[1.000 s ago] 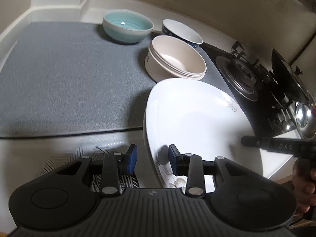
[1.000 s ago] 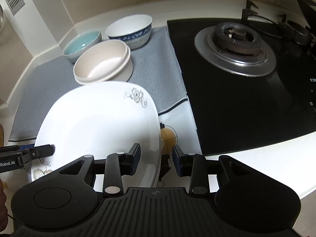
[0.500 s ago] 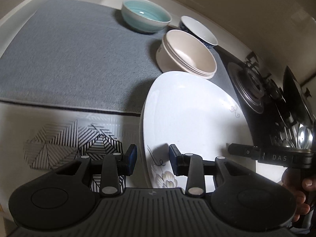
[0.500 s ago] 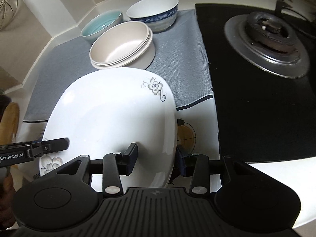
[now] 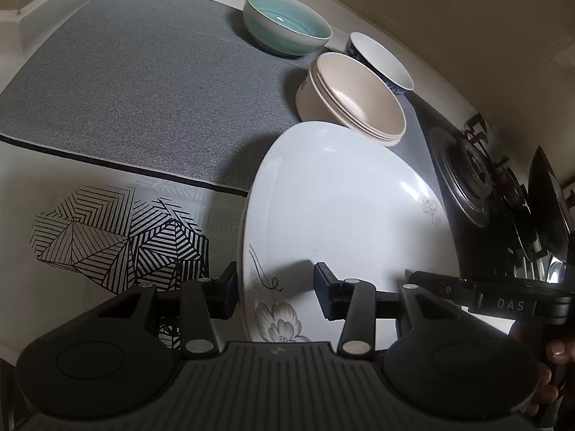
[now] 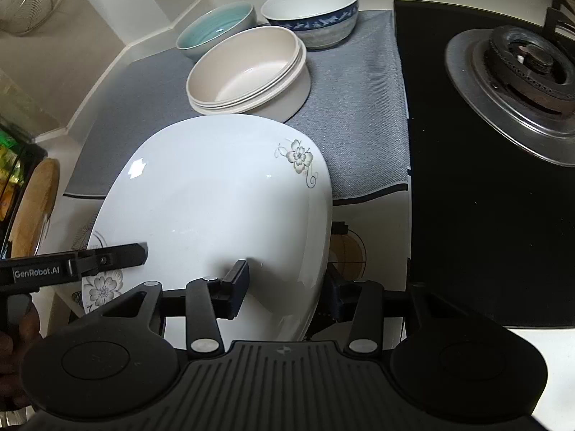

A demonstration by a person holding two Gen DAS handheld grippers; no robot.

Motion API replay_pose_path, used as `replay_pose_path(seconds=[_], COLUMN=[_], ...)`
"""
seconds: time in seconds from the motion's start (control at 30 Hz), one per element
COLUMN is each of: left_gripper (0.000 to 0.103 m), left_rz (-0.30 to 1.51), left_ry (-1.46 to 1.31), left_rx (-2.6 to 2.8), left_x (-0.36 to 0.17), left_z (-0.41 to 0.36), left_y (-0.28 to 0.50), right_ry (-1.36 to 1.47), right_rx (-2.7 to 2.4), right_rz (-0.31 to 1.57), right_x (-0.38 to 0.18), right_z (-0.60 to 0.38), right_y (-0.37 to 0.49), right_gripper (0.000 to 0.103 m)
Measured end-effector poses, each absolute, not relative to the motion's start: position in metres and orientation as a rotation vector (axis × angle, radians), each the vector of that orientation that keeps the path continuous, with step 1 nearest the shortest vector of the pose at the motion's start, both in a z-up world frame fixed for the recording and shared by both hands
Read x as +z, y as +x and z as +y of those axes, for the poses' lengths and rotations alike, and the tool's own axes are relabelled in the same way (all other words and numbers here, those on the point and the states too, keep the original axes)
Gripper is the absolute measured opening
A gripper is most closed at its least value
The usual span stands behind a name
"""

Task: Organize plates and bowls

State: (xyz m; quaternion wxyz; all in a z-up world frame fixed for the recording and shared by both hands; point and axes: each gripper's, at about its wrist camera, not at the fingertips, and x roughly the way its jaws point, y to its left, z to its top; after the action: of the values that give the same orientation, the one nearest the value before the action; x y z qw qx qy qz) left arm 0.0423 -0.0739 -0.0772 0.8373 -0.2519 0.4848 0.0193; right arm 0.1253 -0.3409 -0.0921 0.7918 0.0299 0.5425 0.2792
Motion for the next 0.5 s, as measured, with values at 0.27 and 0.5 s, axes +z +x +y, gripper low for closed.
replay_pose_path(seconds=[0.27,0.5], left_gripper=[0.049,0.051], left_rz=[1.017,1.011], left_ry=[-0.542,-0.523], left_rx=[0.073,0.097], left_x=[-0.077,-0.076], left_z=[-0.076,-0.081], left_y=[0.042,0.042], right_ry=[0.056,0.077], right_rx=[0.649,0.672], right_rz=[1.16,1.138], right_x=[-0.094,-0.096], right_z=[-0.343,-0.351], right_y=[0.128,0.127], right_gripper=[0.047,0.042])
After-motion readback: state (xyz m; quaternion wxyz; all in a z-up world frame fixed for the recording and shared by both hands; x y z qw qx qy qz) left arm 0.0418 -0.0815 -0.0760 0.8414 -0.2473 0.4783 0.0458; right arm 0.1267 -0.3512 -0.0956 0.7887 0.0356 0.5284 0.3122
